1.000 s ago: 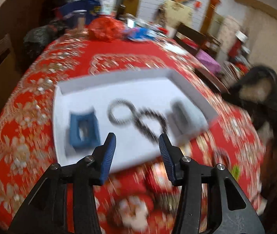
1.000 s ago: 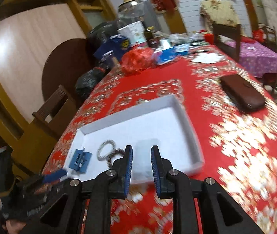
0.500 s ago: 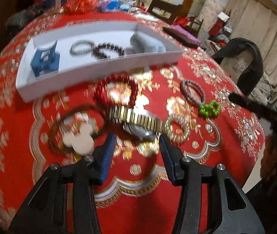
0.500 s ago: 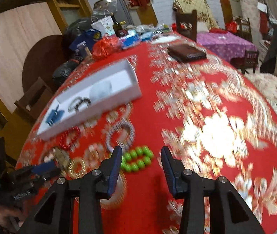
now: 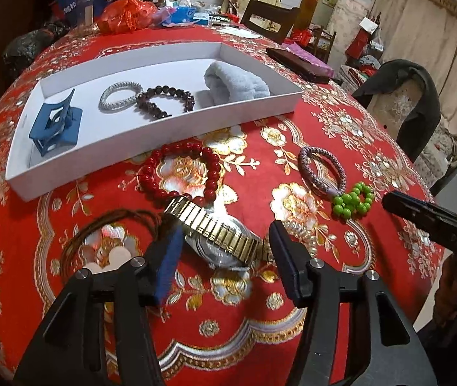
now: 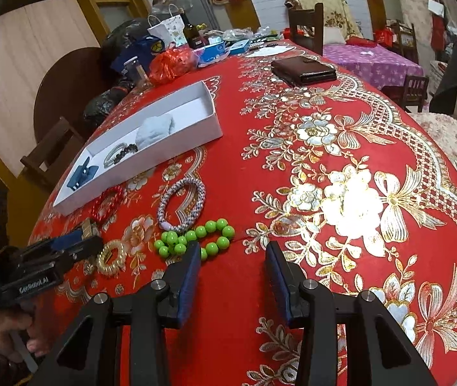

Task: Organize jewelry
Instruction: 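Move both tools toward the gold watch and green bead bracelet, then grasp the gold watch with the left tool while the right tool grasps the green bead bracelet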

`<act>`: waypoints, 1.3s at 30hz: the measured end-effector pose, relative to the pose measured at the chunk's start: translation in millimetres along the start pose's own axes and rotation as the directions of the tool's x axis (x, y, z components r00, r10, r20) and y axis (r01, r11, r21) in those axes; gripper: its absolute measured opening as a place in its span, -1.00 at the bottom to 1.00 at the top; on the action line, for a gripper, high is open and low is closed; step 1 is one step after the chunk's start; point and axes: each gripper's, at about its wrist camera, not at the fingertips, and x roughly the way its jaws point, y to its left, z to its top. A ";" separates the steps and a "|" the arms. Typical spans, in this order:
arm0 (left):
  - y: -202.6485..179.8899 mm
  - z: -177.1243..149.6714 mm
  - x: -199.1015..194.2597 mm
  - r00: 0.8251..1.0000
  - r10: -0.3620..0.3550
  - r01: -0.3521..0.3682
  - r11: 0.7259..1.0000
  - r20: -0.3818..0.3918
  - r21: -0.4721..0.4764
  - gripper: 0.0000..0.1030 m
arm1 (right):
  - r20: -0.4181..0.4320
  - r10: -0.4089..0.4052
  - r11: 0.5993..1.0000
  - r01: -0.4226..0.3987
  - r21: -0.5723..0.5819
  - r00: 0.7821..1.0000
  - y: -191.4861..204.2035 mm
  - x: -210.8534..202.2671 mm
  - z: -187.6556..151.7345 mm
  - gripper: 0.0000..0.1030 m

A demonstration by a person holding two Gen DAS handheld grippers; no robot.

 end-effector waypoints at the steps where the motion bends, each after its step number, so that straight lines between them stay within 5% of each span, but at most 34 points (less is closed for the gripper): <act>1: -0.4 0.0 0.3 1.000 0.004 -0.004 1.000 0.006 0.003 0.08 | -0.001 0.000 1.000 0.000 0.002 1.000 -0.8 -0.3 -0.2 -0.23; 7: 1.7 -7.3 -2.0 0.999 0.025 -0.025 1.000 0.039 0.002 -0.19 | 0.009 0.034 0.999 -0.034 0.018 0.999 -5.0 -8.0 -1.0 -0.23; 15: 6.7 -18.7 -17.1 0.995 -0.054 0.057 0.998 0.088 -0.028 -0.52 | -0.055 0.016 0.983 -0.026 -0.183 0.998 36.3 15.3 -3.9 -0.12; 21: 4.7 -20.5 -17.2 0.993 -0.075 0.078 0.997 0.090 -0.021 -0.53 | 0.019 -0.060 0.973 0.063 -0.223 0.998 43.1 12.5 4.5 -0.11; 25: 6.1 -20.7 -16.3 0.992 -0.088 0.091 0.995 0.089 -0.031 -0.53 | 0.066 0.036 0.965 -0.017 -0.263 0.997 51.2 -1.2 10.8 -0.12; 28: 7.2 -21.0 -16.9 0.991 -0.095 0.098 0.995 0.094 -0.035 -0.54 | -0.013 0.027 0.945 -0.029 -0.326 1.000 62.4 19.6 8.7 -0.52; 33: 8.3 -22.8 -20.2 0.986 -0.124 0.128 0.991 0.114 -0.032 -0.64 | -0.063 -0.024 0.940 0.001 -0.342 0.998 62.7 38.0 5.7 -0.64; 39: 8.0 -22.9 -20.1 0.985 -0.126 0.130 0.991 0.118 -0.030 -0.65 | -0.002 0.010 0.957 -0.010 -0.288 1.000 59.4 17.7 6.4 -0.83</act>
